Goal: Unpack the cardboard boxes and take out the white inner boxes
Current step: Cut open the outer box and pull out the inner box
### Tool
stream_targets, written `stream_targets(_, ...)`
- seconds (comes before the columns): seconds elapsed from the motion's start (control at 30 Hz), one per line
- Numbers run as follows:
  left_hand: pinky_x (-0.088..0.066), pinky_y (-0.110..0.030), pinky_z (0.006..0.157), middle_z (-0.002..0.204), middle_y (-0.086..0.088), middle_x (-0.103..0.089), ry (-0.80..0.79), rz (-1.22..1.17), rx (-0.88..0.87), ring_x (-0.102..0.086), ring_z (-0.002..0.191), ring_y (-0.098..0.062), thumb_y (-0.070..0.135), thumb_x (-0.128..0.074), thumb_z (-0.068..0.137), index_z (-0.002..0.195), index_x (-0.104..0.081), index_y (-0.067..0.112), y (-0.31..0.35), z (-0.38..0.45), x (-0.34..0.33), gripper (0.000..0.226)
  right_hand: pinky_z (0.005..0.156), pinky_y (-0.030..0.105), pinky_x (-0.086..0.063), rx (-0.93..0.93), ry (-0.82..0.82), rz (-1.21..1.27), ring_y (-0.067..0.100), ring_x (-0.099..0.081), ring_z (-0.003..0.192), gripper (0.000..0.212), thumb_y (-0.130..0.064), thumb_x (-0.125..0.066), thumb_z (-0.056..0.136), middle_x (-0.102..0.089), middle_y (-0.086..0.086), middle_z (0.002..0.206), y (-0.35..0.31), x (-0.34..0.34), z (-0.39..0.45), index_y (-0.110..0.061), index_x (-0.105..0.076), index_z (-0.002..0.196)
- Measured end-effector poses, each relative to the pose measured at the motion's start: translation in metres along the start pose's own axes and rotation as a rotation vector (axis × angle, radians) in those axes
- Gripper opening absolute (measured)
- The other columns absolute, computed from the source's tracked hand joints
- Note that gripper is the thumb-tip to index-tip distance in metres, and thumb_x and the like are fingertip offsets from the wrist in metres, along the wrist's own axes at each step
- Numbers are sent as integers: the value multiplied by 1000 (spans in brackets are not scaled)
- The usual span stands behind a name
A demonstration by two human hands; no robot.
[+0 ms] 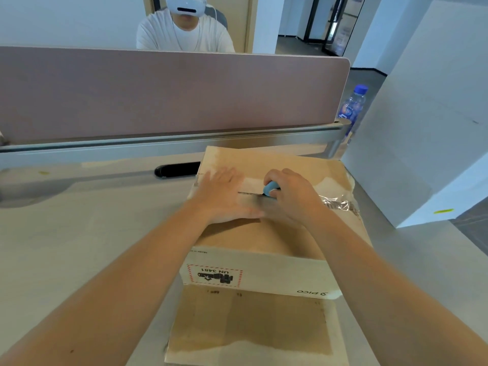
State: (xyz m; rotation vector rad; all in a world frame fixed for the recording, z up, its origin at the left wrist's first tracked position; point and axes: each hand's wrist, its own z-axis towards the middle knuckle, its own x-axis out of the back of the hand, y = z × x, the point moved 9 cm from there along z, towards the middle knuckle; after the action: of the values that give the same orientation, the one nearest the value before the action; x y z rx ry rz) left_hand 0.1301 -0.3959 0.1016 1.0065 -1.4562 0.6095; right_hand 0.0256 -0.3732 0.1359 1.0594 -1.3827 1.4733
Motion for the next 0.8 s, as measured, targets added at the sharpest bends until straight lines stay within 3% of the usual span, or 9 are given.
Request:
stream_targets(0.23, -3, -42, 117, 158, 0, -2, 16, -8, -71, -1, 145, -17, 71, -45, 77, 149, -9, 17, 23, 4, -7, 97, 85, 36, -37, 11, -43, -94, 26, -51, 95, 22, -21, -56, 85, -47, 3, 98, 1, 1, -4, -19, -51, 106)
stream_targets(0.47, -3, -41, 117, 158, -1, -2, 2, 26, -89, -2, 145, -18, 74, -41, 76, 149, -9, 16, 22, 6, -11, 99, 84, 36, -34, -46, -70, -266, 26, -49, 101, 25, -5, -45, 91, -51, 6, 109, 30, 10, -13, -20, -49, 110)
stream_targets(0.7, -15, -47, 115, 156, -2, -14, 7, 40, -96, -14, 142, -21, 79, -43, 71, 144, -22, 16, 26, 12, -14, 99, 87, 36, -34, -122, -49, -289, 24, -51, 100, 25, -5, -47, 89, -52, 3, 106, 59, 21, -26, -22, -50, 108)
stream_targets(0.8, -15, -50, 115, 157, -4, -10, -26, 62, -49, -11, 143, -24, 81, -42, 70, 146, -18, 14, 31, 14, -15, 104, 85, 37, -39, -152, -33, -204, 23, -50, 98, 24, -5, -49, 89, -52, 5, 105, 68, 21, -28, -19, -51, 107)
